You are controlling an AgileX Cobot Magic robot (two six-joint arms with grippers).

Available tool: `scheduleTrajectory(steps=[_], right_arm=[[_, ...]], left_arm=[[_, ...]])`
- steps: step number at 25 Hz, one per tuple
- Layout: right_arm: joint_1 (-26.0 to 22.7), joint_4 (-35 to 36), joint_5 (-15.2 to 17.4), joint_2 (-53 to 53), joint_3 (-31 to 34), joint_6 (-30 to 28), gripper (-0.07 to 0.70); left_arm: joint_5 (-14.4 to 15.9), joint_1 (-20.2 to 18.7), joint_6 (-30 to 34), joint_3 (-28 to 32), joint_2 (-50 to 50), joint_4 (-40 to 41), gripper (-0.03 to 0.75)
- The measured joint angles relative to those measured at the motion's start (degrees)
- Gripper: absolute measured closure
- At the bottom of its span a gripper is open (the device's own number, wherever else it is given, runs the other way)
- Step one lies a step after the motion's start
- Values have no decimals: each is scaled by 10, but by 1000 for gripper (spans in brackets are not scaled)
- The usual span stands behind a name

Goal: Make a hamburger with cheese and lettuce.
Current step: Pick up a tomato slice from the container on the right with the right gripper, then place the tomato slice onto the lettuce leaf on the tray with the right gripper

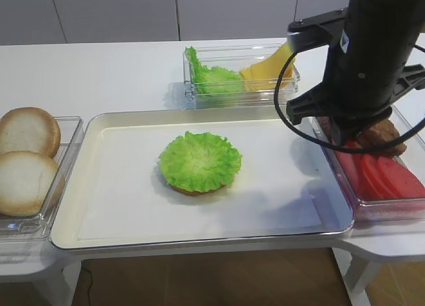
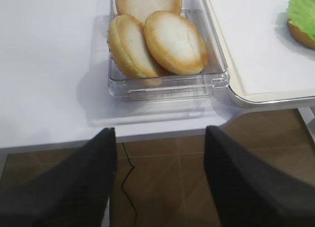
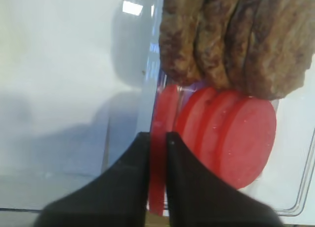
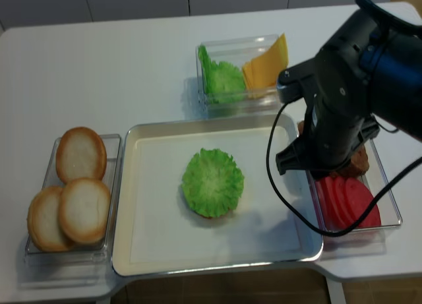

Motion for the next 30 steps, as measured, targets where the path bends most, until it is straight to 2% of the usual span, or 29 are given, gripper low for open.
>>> scheduleTrajectory(steps=[23,30], right_arm=[[0,39,13,-80,0,0,573],[0,66,4,-93,0,-2,574]], left_arm=[[0,0,0,0,0,0,292],[0,0,0,0,0,0,292]])
